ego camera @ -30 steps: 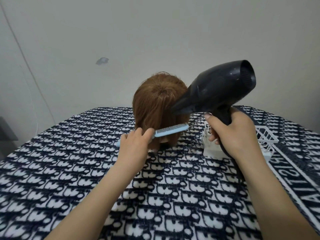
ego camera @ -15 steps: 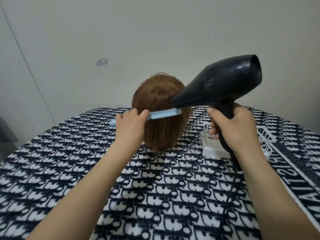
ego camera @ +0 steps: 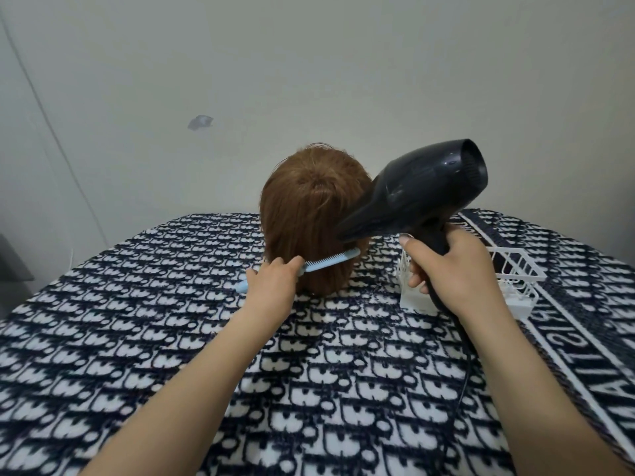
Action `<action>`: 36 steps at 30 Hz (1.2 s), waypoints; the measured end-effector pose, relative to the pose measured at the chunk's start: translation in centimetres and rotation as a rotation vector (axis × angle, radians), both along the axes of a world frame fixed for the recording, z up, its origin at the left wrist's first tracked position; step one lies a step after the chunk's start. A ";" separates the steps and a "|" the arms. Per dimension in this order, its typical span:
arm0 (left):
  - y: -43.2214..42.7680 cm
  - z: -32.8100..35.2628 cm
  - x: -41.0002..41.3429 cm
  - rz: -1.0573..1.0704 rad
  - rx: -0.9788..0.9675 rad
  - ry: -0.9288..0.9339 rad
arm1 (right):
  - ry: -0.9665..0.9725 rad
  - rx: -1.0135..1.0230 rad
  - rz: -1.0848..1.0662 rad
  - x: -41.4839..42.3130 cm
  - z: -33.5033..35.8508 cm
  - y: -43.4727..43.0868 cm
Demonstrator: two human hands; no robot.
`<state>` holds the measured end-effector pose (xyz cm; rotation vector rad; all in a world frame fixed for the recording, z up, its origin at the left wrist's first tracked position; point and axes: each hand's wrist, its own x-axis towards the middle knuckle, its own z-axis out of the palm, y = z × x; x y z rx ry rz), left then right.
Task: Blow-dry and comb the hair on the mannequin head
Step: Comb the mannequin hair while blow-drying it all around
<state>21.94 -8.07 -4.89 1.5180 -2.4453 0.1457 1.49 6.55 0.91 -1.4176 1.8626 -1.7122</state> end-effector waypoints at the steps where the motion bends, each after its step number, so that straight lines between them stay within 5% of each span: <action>1: 0.0 -0.2 0.1 -0.004 0.004 0.002 | 0.006 0.008 -0.002 0.0 -0.1 -0.1; 16: 0.9 -2.5 0.9 -0.051 -0.233 -0.013 | -0.052 0.036 0.032 0.2 -1.9 -1.0; 23: 0.8 -2.9 0.4 -0.033 -0.191 -0.113 | -0.051 0.075 0.012 -0.3 -2.6 -1.5; 33: 1.7 -4.7 0.2 -0.075 -0.146 -0.004 | 0.159 0.116 -0.071 -1.9 -1.7 -0.1; 36: 2.4 -4.8 -0.3 -0.088 -0.160 0.036 | 0.016 -0.017 -0.026 -1.9 -1.4 0.1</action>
